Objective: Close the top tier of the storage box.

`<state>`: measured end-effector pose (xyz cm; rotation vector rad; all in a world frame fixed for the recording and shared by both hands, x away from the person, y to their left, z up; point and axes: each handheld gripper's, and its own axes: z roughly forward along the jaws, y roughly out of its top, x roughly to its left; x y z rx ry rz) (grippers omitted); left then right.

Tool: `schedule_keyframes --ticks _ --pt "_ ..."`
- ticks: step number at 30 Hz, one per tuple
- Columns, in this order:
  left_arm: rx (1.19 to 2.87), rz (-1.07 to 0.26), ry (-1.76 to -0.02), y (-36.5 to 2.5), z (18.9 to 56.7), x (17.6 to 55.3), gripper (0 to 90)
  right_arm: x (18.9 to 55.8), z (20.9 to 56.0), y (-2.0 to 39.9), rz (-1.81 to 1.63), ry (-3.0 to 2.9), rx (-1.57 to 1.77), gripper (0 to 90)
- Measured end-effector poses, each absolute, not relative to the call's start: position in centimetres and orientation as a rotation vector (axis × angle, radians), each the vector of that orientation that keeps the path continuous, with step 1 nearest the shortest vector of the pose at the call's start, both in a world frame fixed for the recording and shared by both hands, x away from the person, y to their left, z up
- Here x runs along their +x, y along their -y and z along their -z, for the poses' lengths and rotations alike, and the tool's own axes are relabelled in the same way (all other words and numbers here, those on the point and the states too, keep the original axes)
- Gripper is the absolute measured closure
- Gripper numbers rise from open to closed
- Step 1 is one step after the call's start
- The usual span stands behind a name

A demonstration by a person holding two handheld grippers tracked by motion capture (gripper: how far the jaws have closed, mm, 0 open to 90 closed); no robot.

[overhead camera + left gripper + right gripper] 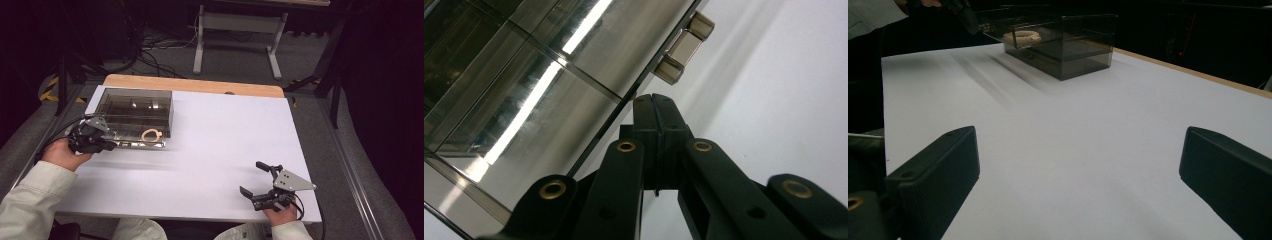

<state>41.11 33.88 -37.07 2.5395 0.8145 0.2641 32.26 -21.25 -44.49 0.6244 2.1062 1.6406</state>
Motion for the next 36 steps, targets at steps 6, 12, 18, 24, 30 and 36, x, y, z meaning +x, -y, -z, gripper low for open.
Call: schedule_keyframes --ticks 6,12,18,24,30,36 --pt "2.544 -0.276 -0.802 -33.9 37.0 41.3 89.8 32.3 44.5 21.3 -1.640 -2.108 0.627 3.4" --pt "2.533 -0.272 -0.806 -33.8 36.9 41.2 89.8 32.3 44.5 21.2 -1.639 -2.107 0.628 3.4" --pt "2.511 -0.288 -0.811 -33.8 36.9 41.7 89.8 32.3 44.5 21.3 -1.641 -2.106 0.626 3.4" --pt "2.490 -0.314 -0.821 -33.9 36.8 42.3 89.8 32.3 44.5 21.3 -1.640 -2.106 0.625 3.4" --pt "2.468 -0.328 -0.833 -33.8 36.6 42.7 89.8 32.3 44.5 21.3 -1.638 -2.106 0.625 3.4" --pt "2.452 -0.343 -0.845 -33.7 36.6 43.4 89.8 32.2 44.5 21.3 -1.639 -2.105 0.624 3.4"
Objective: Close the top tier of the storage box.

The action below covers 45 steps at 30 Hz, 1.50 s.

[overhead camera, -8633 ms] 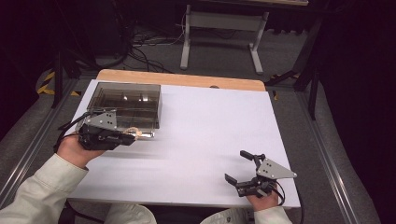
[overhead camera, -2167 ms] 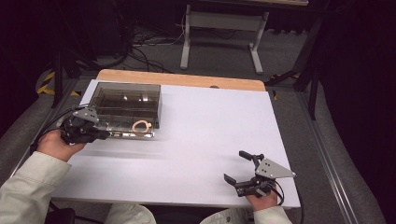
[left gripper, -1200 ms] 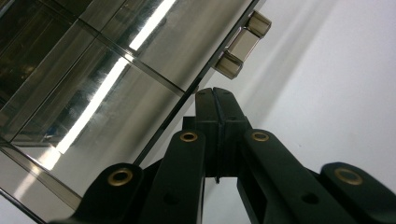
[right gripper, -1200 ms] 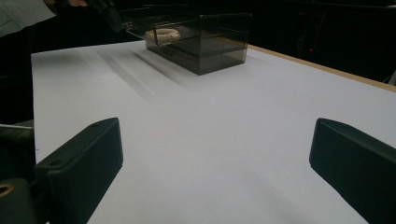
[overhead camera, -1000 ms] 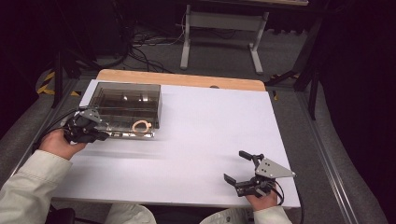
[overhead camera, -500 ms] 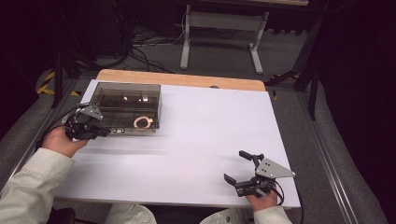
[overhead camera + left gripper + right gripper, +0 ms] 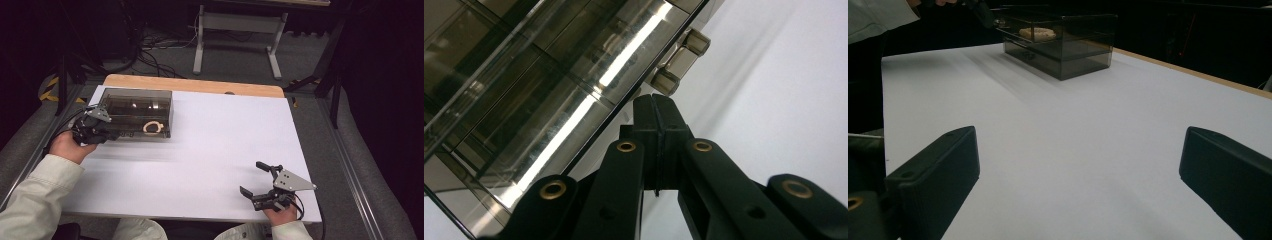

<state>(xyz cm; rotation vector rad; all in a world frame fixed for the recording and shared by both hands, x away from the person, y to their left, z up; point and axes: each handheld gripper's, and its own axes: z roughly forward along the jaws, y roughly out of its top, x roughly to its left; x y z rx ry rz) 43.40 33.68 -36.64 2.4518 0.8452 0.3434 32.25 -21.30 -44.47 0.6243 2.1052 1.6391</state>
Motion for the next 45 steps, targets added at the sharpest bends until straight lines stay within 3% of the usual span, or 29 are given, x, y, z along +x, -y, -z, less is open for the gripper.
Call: schedule_keyframes --ticks 45 --pt "2.355 -0.465 -0.995 -32.8 37.1 46.2 89.5 32.3 44.5 21.3 -1.638 -2.105 0.622 3.4"
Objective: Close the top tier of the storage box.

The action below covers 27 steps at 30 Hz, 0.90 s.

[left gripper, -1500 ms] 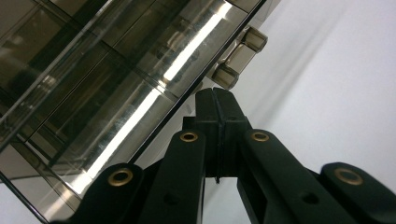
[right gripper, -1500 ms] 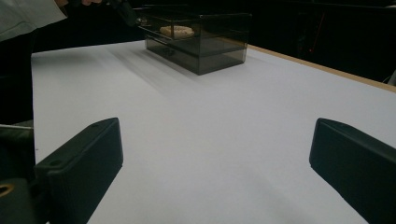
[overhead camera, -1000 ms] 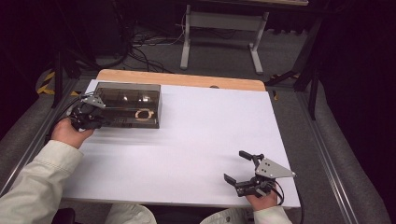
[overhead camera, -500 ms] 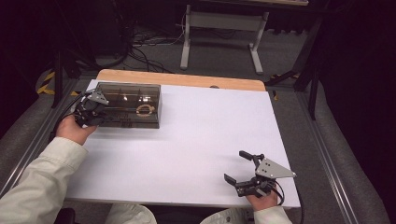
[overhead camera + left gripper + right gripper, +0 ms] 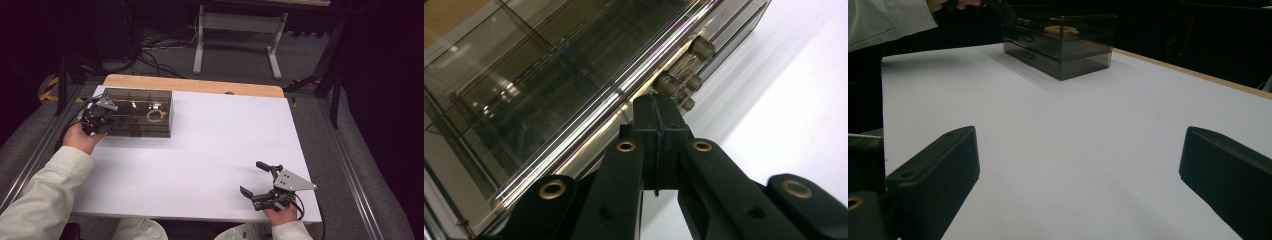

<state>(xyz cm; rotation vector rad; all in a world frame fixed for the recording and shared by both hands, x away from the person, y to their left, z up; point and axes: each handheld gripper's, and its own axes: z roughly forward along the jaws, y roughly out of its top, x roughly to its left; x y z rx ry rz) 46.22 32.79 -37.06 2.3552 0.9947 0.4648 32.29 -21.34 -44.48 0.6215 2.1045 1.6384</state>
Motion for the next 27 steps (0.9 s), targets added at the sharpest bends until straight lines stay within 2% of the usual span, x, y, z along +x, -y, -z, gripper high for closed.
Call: schedule_keyframes --ticks 11,16,25,27 --pt "2.334 -0.434 -0.927 -32.6 35.7 44.2 86.0 32.3 44.5 21.3 -1.641 -2.105 0.625 3.4" --pt "2.326 -0.448 -0.910 -32.5 35.1 43.4 77.8 32.3 44.5 21.3 -1.642 -2.105 0.625 3.4" --pt "2.292 -0.459 -0.881 -32.2 34.2 42.5 72.2 32.6 44.5 21.1 -1.643 -2.112 0.618 3.4" --pt "2.285 -0.452 -0.879 -32.0 34.0 42.3 68.4 32.6 44.5 21.1 -1.643 -2.114 0.614 3.4"
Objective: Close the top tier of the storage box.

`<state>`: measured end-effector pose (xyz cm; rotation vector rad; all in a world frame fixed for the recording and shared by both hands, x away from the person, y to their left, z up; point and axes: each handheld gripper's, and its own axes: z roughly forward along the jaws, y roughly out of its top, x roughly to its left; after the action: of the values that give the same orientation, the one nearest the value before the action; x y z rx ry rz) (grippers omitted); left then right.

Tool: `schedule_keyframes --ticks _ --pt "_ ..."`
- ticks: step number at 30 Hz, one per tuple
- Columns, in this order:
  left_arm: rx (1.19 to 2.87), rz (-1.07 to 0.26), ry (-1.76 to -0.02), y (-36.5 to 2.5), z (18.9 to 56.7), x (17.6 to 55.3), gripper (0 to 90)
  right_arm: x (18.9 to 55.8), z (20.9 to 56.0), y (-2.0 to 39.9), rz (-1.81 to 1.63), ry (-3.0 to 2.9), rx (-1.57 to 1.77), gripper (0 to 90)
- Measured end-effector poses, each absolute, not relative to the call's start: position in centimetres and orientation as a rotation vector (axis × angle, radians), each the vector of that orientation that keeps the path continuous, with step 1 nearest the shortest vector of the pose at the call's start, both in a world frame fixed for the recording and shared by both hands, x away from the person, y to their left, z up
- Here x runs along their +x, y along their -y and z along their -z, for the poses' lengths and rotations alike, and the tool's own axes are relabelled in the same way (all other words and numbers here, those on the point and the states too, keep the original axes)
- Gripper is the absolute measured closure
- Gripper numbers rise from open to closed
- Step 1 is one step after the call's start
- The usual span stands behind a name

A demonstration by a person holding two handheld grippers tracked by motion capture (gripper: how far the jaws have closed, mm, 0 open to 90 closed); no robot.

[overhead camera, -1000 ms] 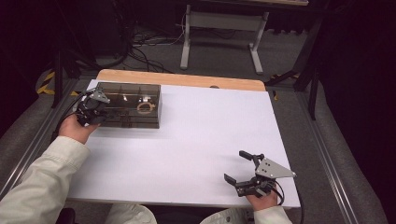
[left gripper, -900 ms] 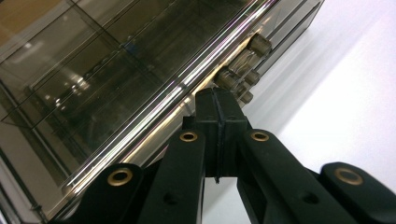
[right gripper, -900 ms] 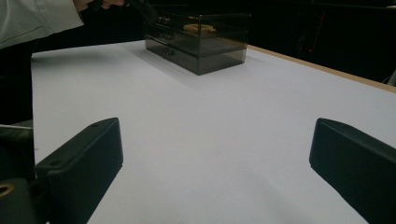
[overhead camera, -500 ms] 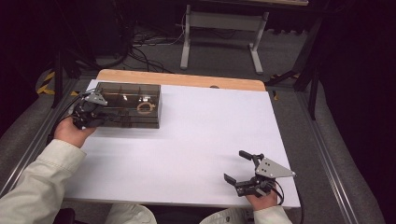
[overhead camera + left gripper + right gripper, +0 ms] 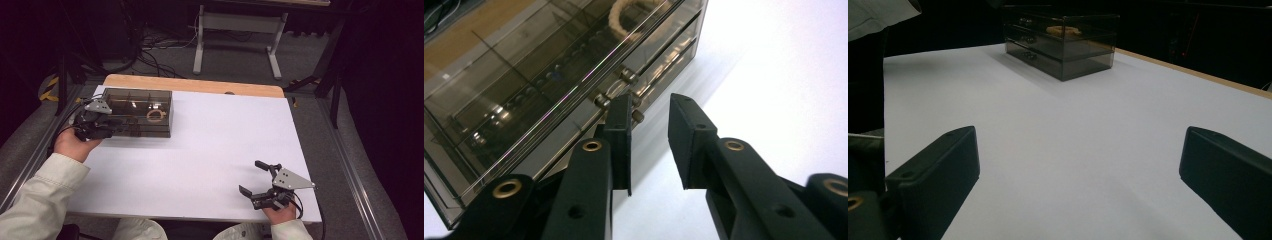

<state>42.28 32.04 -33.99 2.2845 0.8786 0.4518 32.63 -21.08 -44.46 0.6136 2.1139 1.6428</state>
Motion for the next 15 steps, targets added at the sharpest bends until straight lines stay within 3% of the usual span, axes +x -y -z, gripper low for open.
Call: schedule_keyframes --ticks 4,6,7,8,10,15 --pt "2.249 -0.447 -0.873 -31.5 33.7 41.7 59.9 32.7 44.5 21.0 -1.647 -2.113 0.614 3.4" --pt "2.222 -0.455 -0.857 -31.2 33.5 41.2 52.4 32.7 44.5 21.0 -1.649 -2.113 0.611 3.4" --pt "2.210 -0.465 -0.847 -31.1 33.4 41.0 44.1 32.7 44.4 21.0 -1.650 -2.114 0.612 3.4" --pt "2.199 -0.465 -0.845 -30.9 33.3 40.7 44.1 32.7 44.4 21.0 -1.650 -2.114 0.612 3.4" --pt "2.169 -0.462 -0.827 -30.7 33.1 40.2 34.6 32.7 44.4 21.0 -1.645 -2.114 0.608 3.4" --pt "2.112 -0.438 -0.810 -30.2 33.1 38.8 28.7 32.8 44.4 20.9 -1.650 -2.119 0.604 3.4"
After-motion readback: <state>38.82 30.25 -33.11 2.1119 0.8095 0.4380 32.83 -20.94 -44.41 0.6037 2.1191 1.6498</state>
